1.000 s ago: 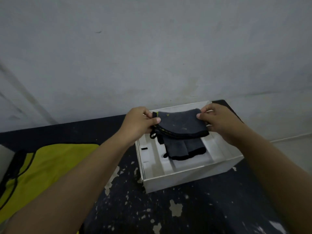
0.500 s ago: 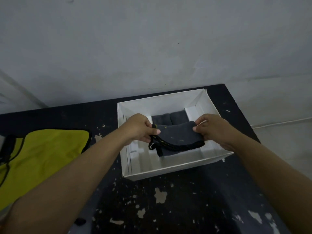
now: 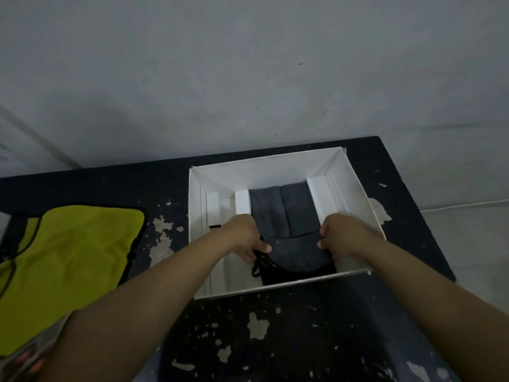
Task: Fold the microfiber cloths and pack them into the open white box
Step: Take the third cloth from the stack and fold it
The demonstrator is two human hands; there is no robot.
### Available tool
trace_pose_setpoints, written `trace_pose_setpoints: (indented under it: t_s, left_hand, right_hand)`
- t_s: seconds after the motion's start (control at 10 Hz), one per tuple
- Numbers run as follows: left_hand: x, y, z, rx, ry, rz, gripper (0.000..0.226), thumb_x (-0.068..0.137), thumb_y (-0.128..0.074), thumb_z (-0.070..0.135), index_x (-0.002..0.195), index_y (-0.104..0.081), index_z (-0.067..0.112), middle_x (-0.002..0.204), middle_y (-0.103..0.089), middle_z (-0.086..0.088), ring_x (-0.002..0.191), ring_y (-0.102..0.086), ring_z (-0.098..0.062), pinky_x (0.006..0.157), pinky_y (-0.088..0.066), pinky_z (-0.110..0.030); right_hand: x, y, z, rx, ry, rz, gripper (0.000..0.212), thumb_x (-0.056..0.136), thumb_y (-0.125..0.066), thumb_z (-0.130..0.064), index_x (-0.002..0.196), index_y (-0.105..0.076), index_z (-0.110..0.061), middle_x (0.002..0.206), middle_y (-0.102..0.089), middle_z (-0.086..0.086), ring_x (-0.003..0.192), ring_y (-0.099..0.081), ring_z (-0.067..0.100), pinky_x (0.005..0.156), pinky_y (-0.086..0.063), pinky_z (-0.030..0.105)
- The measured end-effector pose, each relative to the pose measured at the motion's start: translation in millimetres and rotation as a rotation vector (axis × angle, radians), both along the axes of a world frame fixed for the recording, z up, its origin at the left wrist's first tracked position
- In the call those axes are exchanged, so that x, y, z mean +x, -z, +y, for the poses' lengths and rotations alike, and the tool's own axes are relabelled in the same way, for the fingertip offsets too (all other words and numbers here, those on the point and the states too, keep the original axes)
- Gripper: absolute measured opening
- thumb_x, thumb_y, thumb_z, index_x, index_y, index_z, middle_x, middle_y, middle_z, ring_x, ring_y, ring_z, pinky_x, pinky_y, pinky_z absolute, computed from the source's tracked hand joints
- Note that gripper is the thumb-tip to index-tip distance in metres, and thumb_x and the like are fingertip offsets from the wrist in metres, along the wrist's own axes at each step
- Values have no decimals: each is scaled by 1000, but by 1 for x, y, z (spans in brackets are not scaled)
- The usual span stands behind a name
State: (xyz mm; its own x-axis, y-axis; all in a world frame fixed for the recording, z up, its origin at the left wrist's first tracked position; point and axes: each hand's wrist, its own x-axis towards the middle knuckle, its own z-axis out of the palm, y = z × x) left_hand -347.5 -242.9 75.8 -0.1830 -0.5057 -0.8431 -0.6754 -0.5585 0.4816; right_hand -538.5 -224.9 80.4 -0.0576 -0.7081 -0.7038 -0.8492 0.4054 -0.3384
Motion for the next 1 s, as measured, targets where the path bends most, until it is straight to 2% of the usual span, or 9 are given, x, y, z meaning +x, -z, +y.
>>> trace_pose_setpoints:
  t_s: [0.1, 0.2, 0.3, 0.4, 0.5, 0.6, 0.7, 0.8, 1.0]
  left_hand:
    - [-3, 8, -2, -41, 58, -42, 21, 79, -72, 11, 79, -52, 5, 80, -61, -12, 98, -66, -34, 73, -55, -31]
    - [-4, 15, -2, -115, 192, -150, 32, 76, -75, 20, 66, -48, 9, 69, -62, -10, 79, -67, -27, 67, -54, -30]
    - [-3, 17, 0, -290, 399, -292, 37, 74, -76, 31, 62, -47, 10, 63, -54, -2, 68, -59, -19, 67, -50, -30]
    - [0, 13, 5, -553, 581, -395, 30, 76, -73, 30, 83, -56, 7, 79, -54, -4, 77, -57, -20, 66, -45, -30]
    - [4, 11, 10, -814, 726, -320, 11, 81, -62, 8, 91, -56, 6, 96, -63, -10, 84, -59, -23, 69, -45, -33]
    - [6, 21, 13, -834, 787, -265, 23, 82, -53, -4, 99, -67, 6, 101, -67, -11, 89, -62, -23, 75, -47, -29]
    - [11, 28, 14, -846, 805, -195, 29, 82, -55, -4, 102, -70, 10, 102, -67, -10, 91, -61, -22, 74, -47, -26]
    - [14, 20, 8, -855, 768, -135, 25, 84, -58, 2, 102, -71, 12, 101, -69, -8, 95, -60, -23, 81, -49, -31]
    - [43, -16, 0, -997, 565, -68, 30, 86, -61, 19, 116, -64, 18, 111, -67, 1, 102, -57, -13, 83, -36, -16]
  right_hand:
    - [3, 6, -3, -2, -9, 34, 16, 82, -67, -8, 90, -54, -3, 68, -52, 8, 62, -51, 21, 62, -47, 30]
    - [1, 8, -3, 3, 0, 42, 15, 81, -67, -6, 79, -53, -6, 62, -54, 5, 57, -56, 19, 60, -53, 29]
    - [-2, 8, -2, -38, -30, 61, 7, 80, -64, -7, 75, -58, -6, 63, -59, 4, 50, -57, 11, 43, -44, 16]
    - [-3, 4, -2, -83, -81, 93, 17, 82, -61, -9, 94, -66, 1, 82, -68, 11, 68, -65, 19, 60, -54, 24]
    - [3, -6, -1, -168, -157, 110, 19, 86, -61, -10, 101, -70, -2, 106, -69, 13, 99, -64, 25, 82, -47, 25]
    - [9, -7, 1, -149, -212, 87, 24, 89, -58, -8, 110, -68, -5, 117, -67, 10, 110, -60, 22, 94, -43, 22]
    - [11, -7, 5, -112, -281, 93, 26, 90, -56, -8, 114, -67, -6, 121, -65, 10, 113, -58, 23, 98, -44, 25]
    - [5, -13, 3, -165, -269, 49, 27, 90, -57, -10, 115, -67, -7, 121, -65, 7, 112, -59, 20, 91, -40, 17]
    - [24, -29, 0, -426, -144, -102, 26, 81, -66, -11, 107, -68, -11, 101, -68, 6, 90, -58, 13, 72, -41, 16]
